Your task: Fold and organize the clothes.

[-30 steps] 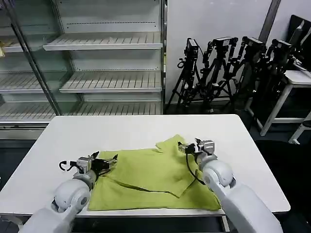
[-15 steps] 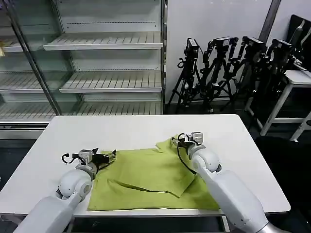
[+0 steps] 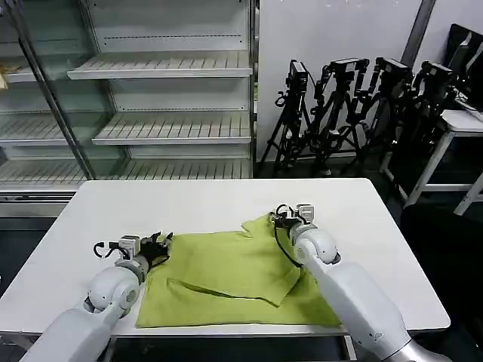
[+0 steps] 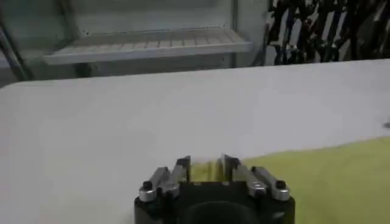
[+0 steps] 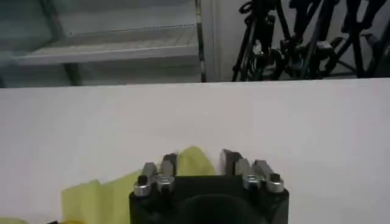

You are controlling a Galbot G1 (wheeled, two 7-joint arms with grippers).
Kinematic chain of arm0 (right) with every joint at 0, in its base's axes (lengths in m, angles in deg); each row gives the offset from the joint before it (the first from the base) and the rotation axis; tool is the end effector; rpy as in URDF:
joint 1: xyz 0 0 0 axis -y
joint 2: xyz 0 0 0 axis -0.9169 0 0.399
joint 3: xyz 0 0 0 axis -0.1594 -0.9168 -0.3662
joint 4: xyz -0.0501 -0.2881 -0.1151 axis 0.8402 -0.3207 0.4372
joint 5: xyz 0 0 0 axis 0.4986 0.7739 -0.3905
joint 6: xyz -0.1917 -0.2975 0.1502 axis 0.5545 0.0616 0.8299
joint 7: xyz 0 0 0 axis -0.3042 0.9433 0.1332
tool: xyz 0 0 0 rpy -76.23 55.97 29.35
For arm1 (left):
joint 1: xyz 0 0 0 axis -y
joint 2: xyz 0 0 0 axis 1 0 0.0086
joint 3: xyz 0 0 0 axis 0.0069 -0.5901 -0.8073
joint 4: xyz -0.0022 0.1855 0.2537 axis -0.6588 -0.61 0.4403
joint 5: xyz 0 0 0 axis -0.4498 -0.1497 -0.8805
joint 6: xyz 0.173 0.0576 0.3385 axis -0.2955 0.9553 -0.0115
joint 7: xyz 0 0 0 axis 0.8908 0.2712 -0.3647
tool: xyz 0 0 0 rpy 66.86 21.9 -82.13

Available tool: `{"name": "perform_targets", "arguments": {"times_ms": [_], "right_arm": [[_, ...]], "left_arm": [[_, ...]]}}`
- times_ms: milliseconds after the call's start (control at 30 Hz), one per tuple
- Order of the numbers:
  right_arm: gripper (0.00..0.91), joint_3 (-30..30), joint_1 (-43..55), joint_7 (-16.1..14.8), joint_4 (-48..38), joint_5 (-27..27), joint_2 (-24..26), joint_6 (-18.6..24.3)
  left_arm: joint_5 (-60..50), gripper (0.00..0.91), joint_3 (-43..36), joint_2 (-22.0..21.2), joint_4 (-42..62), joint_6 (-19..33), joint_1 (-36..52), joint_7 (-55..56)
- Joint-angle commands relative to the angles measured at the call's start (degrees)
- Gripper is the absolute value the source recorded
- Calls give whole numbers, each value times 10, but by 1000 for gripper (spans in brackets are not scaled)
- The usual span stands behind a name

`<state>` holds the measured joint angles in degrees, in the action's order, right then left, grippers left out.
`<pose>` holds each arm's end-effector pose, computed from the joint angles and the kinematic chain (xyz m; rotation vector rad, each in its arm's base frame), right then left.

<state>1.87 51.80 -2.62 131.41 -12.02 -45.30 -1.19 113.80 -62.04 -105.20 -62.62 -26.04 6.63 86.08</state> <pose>0.4760 0.0684 -0.2247 0.2862 -2.5749 -0.0492 0.3852 0.0485 -0.2332 -0.1081 -2.5769 -0.0903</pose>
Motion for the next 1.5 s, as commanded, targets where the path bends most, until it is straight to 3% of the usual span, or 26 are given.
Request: {"name": "perform_targets", "arguments": {"times_ms": [33, 233, 400, 500, 667, 733, 1133, 1500], "right_arm": [[0, -4, 2, -2, -11, -11, -3, -2], [0, 4, -6, -6, -2, -4, -5, 6], [0, 11, -15, -15, 18, 21, -1, 40], [0, 18, -34, -30, 47, 76, 5, 55], [0, 38, -78, -36, 119, 119, 25, 76], [0, 48, -96, -54, 138, 192, 34, 107], [0, 115, -185, -45, 252, 192, 53, 108], [0, 191, -332, -65, 367, 199, 97, 121]], "left_arm": [[8, 20, -1, 0, 0, -2, -8, -1], [10, 20, 6, -3, -5, -1, -11, -2], [20, 20, 20, -7, -15, 0, -12, -2], [22, 20, 29, -6, -25, 2, -14, -2], [26, 20, 50, 5, -62, 3, -27, -2], [28, 20, 57, 8, -74, 5, -31, -4], [37, 30, 91, 25, -141, 5, -78, -6], [25, 20, 147, 37, -220, 7, -169, -20]]}}
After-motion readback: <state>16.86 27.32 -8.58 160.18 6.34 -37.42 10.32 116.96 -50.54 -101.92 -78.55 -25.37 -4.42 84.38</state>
